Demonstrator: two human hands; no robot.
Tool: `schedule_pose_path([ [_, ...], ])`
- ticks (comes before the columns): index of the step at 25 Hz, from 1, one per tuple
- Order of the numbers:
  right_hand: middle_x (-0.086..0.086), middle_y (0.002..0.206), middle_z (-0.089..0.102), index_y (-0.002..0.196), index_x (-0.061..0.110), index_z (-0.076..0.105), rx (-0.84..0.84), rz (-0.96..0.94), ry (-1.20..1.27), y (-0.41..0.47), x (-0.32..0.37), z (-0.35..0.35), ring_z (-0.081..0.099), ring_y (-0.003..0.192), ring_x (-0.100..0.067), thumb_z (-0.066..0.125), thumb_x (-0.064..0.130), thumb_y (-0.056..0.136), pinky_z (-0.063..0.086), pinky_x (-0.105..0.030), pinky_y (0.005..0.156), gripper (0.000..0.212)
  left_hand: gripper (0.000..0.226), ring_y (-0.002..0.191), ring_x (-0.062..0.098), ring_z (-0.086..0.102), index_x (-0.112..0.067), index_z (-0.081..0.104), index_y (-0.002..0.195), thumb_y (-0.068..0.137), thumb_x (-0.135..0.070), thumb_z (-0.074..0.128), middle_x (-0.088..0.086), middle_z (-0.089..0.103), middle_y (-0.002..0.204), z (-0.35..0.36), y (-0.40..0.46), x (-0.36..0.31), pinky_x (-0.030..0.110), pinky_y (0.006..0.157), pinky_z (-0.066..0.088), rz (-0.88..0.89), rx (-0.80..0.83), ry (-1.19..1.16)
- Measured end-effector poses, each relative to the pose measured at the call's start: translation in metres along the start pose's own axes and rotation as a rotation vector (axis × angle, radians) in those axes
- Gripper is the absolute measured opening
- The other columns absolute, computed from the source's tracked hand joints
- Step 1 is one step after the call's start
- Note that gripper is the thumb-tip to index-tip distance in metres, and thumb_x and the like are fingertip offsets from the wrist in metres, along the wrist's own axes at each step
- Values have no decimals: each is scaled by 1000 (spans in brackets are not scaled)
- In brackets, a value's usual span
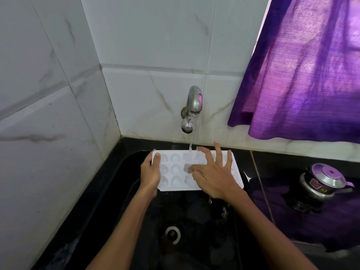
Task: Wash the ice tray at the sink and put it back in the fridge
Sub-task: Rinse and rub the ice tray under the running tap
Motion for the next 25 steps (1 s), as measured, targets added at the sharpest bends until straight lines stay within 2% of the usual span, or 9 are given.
schedule_pose_path([
  [2, 8, 156, 9, 104, 46, 65, -58, 24, -19, 1, -1, -6, -24, 142, -28, 1, 52, 70, -23, -57, 107, 72, 39, 108, 26, 58, -17, 46, 135, 98, -28, 43, 10, 57, 125, 2, -3, 4, 40, 88, 51, -15, 3, -19],
  [4, 5, 157, 14, 107, 45, 65, -101, 5, -21, 0, 4, -7, -19, 143, -31, 6, 51, 74, -22, -57, 106, 68, 39, 105, 26, 59, -16, 47, 135, 98, -28, 42, 11, 58, 123, 3, -2, 3, 38, 82, 51, -20, -1, -33],
  [7, 8, 157, 7, 110, 48, 62, -39, -7, 34, -1, 4, -4, -24, 142, -27, 3, 53, 70, -22, -57, 107, 72, 40, 109, 27, 57, -16, 46, 135, 98, -30, 42, 10, 55, 127, 0, 2, -2, 40, 88, 50, -5, -16, 21],
  [11, 12, 155, 6, 100, 48, 62, -151, 62, 152, -7, -6, -23, -26, 140, -20, 8, 48, 71, -21, -51, 108, 61, 39, 110, 26, 56, -16, 46, 135, 98, -30, 41, 10, 55, 126, -4, 4, -5, 42, 92, 49, 6, -28, 19],
  [14, 11, 156, 6, 91, 43, 65, -139, 57, 127, -16, 0, -19, -28, 139, -19, 11, 47, 73, -28, -47, 104, 58, 40, 110, 26, 56, -16, 46, 135, 98, -30, 41, 9, 56, 125, -5, 8, -8, 42, 92, 50, 8, -36, 18],
  [17, 8, 158, 3, 104, 46, 65, -126, 13, 35, -20, 5, -9, -30, 139, -23, 6, 49, 74, -31, -48, 103, 66, 38, 109, 27, 58, -14, 49, 132, 98, -29, 43, 11, 57, 125, -5, 11, -7, 43, 92, 50, 10, -37, -2],
  [21, -1, 156, 22, 102, 44, 68, -185, -26, 23, -19, 14, -7, -17, 142, -28, 21, 46, 80, -25, -51, 107, 52, 36, 105, 26, 59, -12, 51, 130, 98, -26, 42, 11, 60, 121, 0, 14, -13, 39, 86, 51, 23, -30, -21],
  [23, 4, 158, 13, 108, 43, 63, -154, -45, 8, -19, 16, -7, -25, 141, -27, 13, 49, 76, -30, -50, 104, 59, 35, 102, 24, 59, -12, 52, 129, 98, -27, 42, 10, 60, 118, 0, 15, -14, 36, 82, 50, 25, -20, -9],
  [25, 5, 158, 10, 104, 44, 64, -147, -39, -18, -16, 10, -10, -25, 141, -28, 9, 50, 74, -31, -49, 102, 63, 36, 105, 25, 58, -13, 51, 130, 98, -27, 42, 8, 59, 119, 2, 17, -11, 39, 87, 51, 16, -13, 1],
])
Point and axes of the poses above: each hand's wrist, its own y-axis towards the middle knuckle, its own z-axis out of the palm, x = y × z, the point moved 8 cm from there along y, towards the middle knuckle
